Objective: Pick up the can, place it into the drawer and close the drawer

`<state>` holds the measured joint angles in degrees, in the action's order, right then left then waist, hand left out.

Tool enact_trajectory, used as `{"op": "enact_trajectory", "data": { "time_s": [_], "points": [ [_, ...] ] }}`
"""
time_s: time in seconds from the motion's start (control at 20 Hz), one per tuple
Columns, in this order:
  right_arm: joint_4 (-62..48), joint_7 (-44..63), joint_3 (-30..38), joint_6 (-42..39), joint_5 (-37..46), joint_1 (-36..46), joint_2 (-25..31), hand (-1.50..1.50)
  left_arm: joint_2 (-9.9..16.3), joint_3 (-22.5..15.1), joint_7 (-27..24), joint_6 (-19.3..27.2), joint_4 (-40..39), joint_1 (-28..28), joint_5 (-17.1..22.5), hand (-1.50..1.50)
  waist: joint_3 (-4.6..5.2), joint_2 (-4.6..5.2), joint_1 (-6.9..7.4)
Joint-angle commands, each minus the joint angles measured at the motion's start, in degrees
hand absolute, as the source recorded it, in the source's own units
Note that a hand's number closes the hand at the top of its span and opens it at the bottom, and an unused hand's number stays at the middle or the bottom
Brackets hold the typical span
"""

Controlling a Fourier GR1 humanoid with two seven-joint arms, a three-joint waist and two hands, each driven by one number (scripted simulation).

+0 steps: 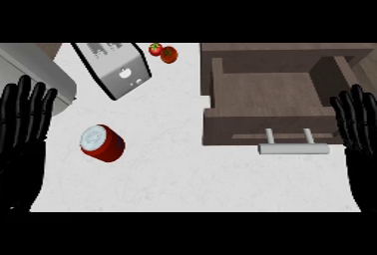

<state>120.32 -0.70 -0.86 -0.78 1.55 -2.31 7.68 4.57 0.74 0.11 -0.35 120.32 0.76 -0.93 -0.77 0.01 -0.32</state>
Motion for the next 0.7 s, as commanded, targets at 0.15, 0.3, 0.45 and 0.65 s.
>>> {"op": "enact_trajectory", "data": {
  "time_s": [0.15, 0.3, 0.45, 0.65],
  "points": [
    [0.8, -1.3, 1.0, 0.3, -2.2, -1.0, -1.6, -1.50, -4.4, 4.1, 2.0, 17.7, -0.6, -0.2, -15.1, -1.50, 0.62, -0.08, 0.37],
    [-2.3, 5.5, 4.5, 3.4, -3.1, -3.8, -2.2, -1.50, -4.5, 9.8, 10.5, 29.6, -4.2, -6.7, -10.2, -1.50, 0.95, 0.75, 1.81],
    [-3.6, 6.9, 4.0, 4.7, -2.0, -4.1, -3.2, -1.50, -4.5, 5.1, 16.7, 39.9, -3.2, -8.2, -14.2, -1.50, 0.66, 0.19, 0.83],
    [-1.7, 11.5, 4.3, 4.4, -3.3, -2.3, -2.3, -1.50, -4.6, -5.0, 28.9, 50.3, 1.0, -7.8, -26.7, -1.50, 0.56, -0.03, -0.09]
  ]
}}
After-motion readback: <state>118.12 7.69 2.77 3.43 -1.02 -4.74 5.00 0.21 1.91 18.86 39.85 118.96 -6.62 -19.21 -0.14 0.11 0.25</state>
